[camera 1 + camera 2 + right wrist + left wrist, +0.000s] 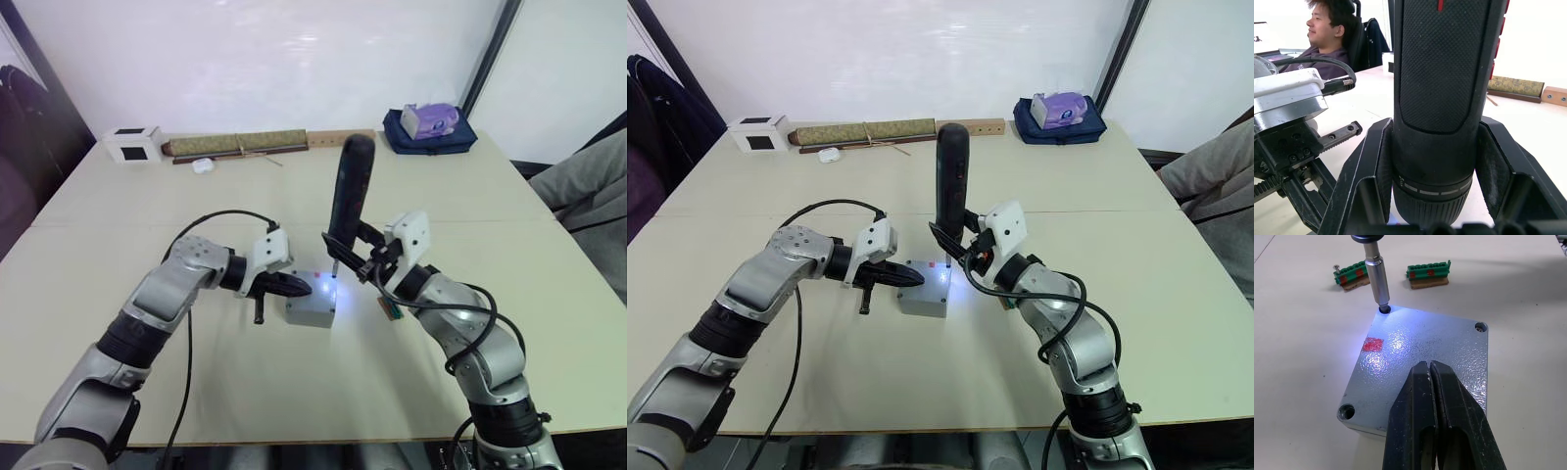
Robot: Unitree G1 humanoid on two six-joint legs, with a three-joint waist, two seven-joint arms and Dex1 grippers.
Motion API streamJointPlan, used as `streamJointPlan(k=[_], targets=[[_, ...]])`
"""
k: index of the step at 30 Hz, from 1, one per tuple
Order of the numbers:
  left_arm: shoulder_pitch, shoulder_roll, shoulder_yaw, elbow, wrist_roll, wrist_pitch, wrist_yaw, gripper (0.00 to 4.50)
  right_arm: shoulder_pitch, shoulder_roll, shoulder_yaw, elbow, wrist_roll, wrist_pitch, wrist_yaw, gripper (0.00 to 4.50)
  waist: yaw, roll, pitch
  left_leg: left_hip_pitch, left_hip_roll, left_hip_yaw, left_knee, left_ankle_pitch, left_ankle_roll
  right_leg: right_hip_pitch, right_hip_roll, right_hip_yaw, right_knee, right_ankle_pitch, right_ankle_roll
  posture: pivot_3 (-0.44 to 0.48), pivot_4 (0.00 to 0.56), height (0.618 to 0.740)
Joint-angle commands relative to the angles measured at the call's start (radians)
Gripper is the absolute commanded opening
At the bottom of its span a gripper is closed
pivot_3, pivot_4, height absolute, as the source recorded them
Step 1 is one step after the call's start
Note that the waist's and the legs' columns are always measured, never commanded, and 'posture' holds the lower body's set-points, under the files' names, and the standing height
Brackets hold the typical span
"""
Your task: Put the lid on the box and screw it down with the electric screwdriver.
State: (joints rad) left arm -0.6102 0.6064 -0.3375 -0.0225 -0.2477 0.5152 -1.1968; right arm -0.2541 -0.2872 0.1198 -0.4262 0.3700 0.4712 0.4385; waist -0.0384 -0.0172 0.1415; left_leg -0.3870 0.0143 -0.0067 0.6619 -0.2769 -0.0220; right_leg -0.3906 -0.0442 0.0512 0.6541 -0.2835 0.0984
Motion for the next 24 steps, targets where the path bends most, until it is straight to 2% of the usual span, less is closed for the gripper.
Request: streamJointPlan(k=[1, 17, 24], targets=[[0.012, 0.0, -0.016, -0.006, 0.016, 0.011, 0.0, 0.0, 0.049, -0.008, 0.06, 0.088, -0.018, 0.066, 0.02, 1.76, 0.0, 0.0, 0.0, 0.0, 0.0, 0.0, 0.0, 0.0, 0.0, 0.0, 0.0, 0.0, 0.0, 0.0, 0.0, 0.0, 0.15, 0.74], [0.014, -0.002, -0.014, -0.003, 0.016, 0.007, 0.002, 0.0, 0.035, -0.011, 0.061, 0.083, -0.024, 0.063, 0.032, 1.76, 0.0, 0.0, 0.0, 0.0, 0.001, 0.0, -0.001, 0.0, 0.0, 0.0, 0.0, 0.0, -0.001, -0.001, -0.001, 0.0, 0.15, 0.74], [0.021, -0.004, -0.015, -0.007, 0.014, 0.01, 0.006, 0.0, -0.015, -0.036, 0.037, 0.054, -0.022, 0.065, 0.043, 1.76, 0.001, 0.0, 0.0, 0.0, 0.001, 0.0, -0.002, 0.0, 0.0, 0.0, 0.0, 0.0, -0.003, -0.001, -0.002, 0.0, 0.15, 0.74]])
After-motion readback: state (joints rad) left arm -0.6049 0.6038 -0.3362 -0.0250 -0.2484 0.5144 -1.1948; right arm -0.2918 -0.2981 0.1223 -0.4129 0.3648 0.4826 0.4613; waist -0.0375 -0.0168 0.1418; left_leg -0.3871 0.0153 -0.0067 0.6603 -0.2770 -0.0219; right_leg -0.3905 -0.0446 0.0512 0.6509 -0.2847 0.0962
